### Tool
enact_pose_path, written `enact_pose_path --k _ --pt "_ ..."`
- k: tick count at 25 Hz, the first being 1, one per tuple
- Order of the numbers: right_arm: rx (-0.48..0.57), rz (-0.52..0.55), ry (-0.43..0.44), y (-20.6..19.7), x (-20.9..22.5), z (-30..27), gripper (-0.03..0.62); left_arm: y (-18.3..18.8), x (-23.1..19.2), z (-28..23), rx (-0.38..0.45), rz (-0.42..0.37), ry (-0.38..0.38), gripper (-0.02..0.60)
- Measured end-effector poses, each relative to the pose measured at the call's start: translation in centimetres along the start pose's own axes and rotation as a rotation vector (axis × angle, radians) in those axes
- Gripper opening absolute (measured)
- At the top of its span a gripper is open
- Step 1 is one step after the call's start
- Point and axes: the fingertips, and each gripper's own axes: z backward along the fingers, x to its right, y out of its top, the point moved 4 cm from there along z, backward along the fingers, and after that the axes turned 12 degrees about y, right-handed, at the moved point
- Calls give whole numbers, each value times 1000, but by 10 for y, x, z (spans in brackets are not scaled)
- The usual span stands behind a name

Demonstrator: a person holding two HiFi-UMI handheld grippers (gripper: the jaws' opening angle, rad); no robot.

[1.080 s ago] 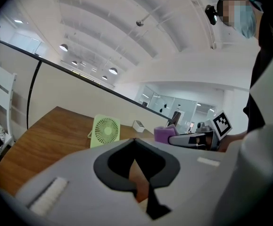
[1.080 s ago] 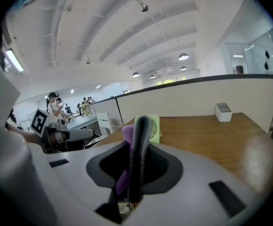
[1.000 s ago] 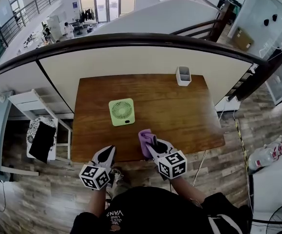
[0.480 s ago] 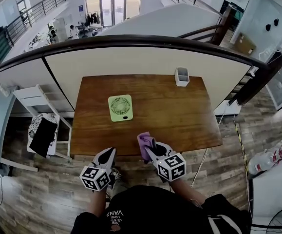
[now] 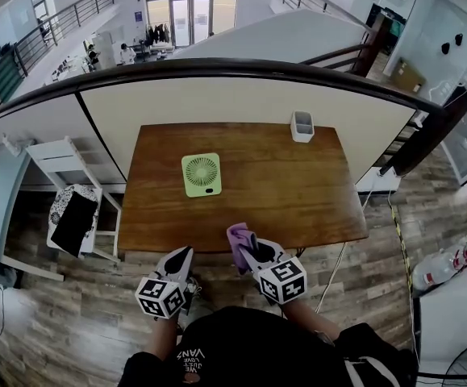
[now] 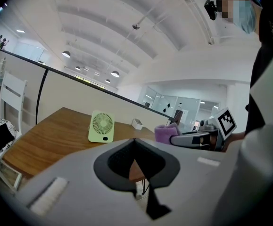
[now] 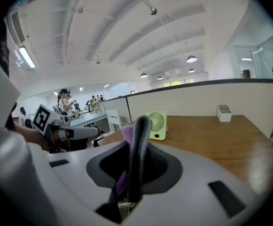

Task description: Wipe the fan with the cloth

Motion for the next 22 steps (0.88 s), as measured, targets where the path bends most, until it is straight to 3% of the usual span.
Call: enact_pose_path --k 22 --pt "19 7 8 -4 -9 6 84 -6 7 12 -8 -7 8 11"
